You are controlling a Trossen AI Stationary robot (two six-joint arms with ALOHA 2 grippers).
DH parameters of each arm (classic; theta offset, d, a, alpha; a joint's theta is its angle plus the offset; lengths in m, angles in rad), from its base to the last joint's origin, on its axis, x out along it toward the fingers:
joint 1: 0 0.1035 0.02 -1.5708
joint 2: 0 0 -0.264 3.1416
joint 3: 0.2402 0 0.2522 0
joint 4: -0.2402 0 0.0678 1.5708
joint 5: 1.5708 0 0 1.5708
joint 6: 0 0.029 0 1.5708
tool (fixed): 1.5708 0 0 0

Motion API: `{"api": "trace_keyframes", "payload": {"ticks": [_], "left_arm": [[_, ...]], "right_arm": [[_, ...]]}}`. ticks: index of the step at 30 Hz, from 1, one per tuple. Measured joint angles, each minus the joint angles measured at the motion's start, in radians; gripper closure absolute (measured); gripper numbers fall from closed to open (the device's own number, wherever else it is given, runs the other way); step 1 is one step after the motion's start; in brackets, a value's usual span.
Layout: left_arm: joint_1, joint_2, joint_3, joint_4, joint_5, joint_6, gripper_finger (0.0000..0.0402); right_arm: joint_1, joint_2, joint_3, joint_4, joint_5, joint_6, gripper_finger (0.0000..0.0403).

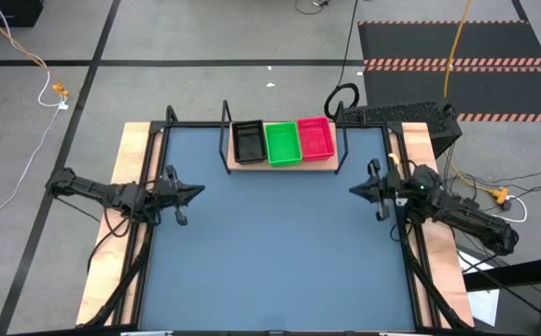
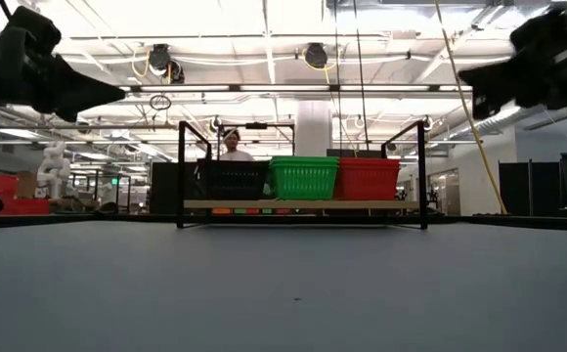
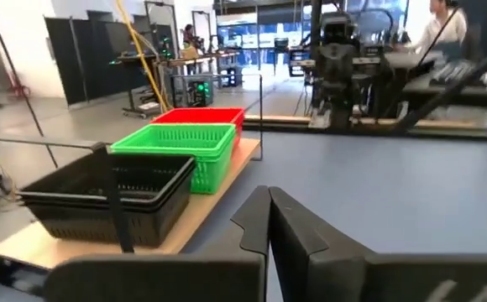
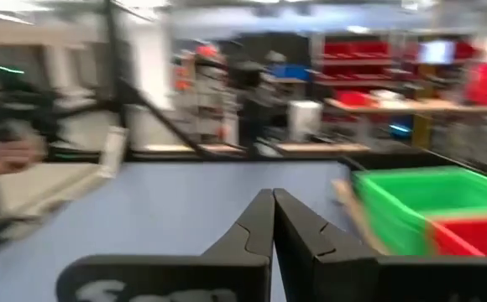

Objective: Stack baskets on shelf by color
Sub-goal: Return to Home Position

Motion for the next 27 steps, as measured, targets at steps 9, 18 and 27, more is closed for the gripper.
{"api": "trace_keyframes", "payload": {"ticks": [9,18,27], "left_arm": [[0.0,0.119,0.0,0.001,-0.014,0.078,0.0379],[0.0,0.143,0.0,0.004,-0.014,0.067,0.036],[0.0,0.143,0.0,0.005,-0.014,0.066,0.036]], "right_arm": [[0.0,0.004,0.0,-0.02,0.095,0.013,0.0403],[0.002,0.006,0.0,-0.025,0.095,0.223,0.0403],[0.002,0.006,0.0,-0.02,0.095,0.225,0.0403]]}}
